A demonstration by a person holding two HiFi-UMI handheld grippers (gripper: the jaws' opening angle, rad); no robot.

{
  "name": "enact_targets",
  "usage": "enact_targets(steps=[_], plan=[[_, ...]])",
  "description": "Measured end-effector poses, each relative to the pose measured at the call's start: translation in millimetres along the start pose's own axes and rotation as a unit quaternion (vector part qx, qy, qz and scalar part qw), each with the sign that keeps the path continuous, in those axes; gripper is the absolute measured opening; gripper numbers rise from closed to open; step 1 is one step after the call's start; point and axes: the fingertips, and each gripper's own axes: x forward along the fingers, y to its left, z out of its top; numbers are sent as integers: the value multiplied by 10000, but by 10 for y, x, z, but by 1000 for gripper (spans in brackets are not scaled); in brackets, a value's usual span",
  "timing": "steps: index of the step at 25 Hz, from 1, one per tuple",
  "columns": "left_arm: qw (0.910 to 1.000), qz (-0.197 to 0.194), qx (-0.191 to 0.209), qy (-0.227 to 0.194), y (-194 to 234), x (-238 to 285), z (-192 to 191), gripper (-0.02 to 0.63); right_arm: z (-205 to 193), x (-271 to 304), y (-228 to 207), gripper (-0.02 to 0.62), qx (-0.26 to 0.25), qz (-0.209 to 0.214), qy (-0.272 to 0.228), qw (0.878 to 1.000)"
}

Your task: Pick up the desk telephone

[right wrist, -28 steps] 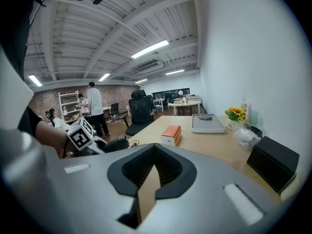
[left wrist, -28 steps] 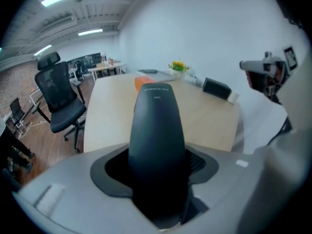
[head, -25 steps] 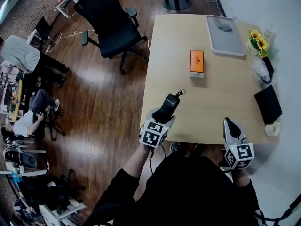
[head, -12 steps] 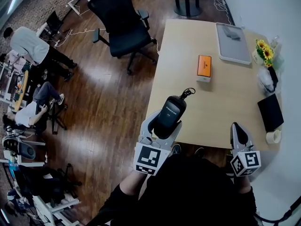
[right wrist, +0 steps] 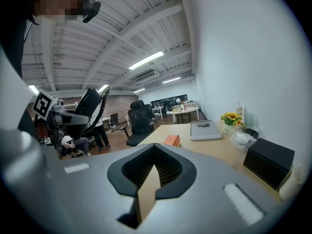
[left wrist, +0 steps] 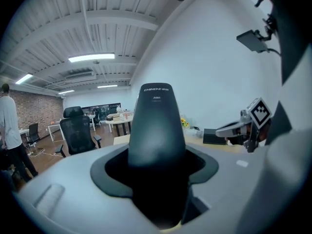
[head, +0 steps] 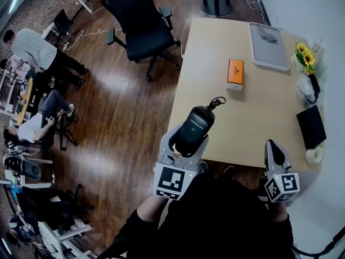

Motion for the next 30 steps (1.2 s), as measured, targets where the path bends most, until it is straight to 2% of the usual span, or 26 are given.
enact_targets(steps=[11,30], plan=[[9999,-50,99,-81,-55,-1,81,261,-19,-54,-28,0,-7,-50,4,10000],[9997,18,121,-217,-44,8,170,261,20,10,66,0,-62,212,-10,9998]])
